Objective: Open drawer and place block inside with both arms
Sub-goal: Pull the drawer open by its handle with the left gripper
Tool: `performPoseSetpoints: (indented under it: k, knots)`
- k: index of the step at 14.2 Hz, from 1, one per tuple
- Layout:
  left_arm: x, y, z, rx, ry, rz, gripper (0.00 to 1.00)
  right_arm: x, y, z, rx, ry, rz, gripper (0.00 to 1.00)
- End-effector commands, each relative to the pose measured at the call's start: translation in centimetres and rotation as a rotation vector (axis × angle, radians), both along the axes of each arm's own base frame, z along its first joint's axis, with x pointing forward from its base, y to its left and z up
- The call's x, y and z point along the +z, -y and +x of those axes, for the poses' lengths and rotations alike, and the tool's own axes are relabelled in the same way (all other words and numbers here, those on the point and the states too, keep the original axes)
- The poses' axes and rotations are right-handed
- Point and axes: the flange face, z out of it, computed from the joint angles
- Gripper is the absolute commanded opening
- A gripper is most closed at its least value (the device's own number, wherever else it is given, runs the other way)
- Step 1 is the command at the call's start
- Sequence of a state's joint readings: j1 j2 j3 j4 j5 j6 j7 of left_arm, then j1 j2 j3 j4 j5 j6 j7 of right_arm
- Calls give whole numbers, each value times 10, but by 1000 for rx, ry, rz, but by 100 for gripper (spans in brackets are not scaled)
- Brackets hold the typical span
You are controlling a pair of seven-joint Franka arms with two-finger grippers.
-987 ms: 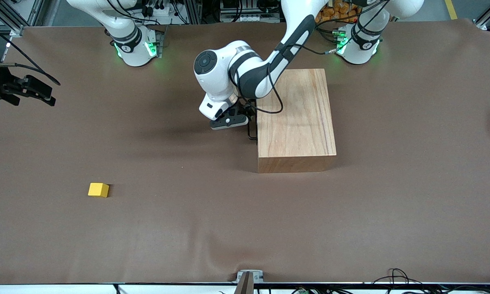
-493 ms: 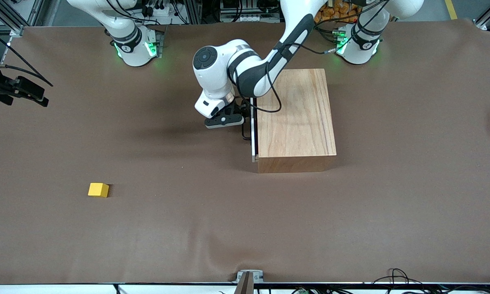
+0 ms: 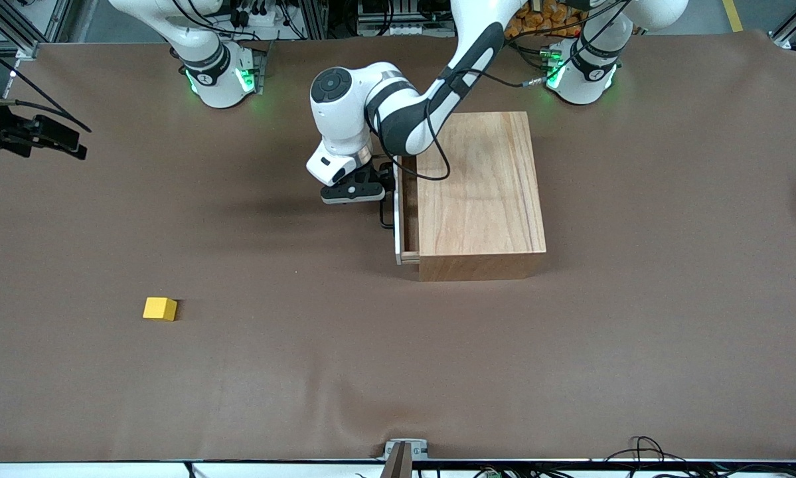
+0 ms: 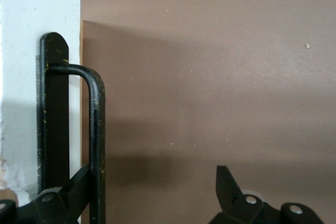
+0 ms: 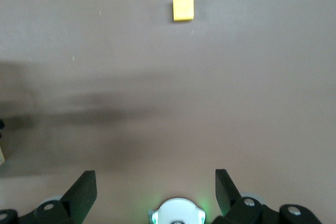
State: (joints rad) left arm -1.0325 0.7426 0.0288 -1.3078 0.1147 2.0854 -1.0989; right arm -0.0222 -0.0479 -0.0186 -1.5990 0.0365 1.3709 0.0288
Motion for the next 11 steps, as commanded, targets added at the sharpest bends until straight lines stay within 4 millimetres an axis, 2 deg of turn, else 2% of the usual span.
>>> performPoseSetpoints:
  k: [1,2,3,7,8,10,11]
  knots:
    - [1,16,-9,2,33,-30,100,-7,-7,-6,11,-35,21,100]
    - [2,16,-9,7,35,-33,100,-9,-10,-6,14,-41,21,100]
    - [4,17,-9,7,37,-40,100,-19,-11,-6,15,-61,20,100]
    - [8,23,-8,12,60,-94,100,-72,-6,-9,6,-152,19,100]
    - [7,25,-11,10,62,-99,100,-77,-6,-9,5,-152,19,100]
    - [10,29,-16,9,67,-111,100,-91,0,1,-8,-129,17,100]
    - [11,30,-16,6,71,-119,100,-101,11,9,-28,-121,17,100]
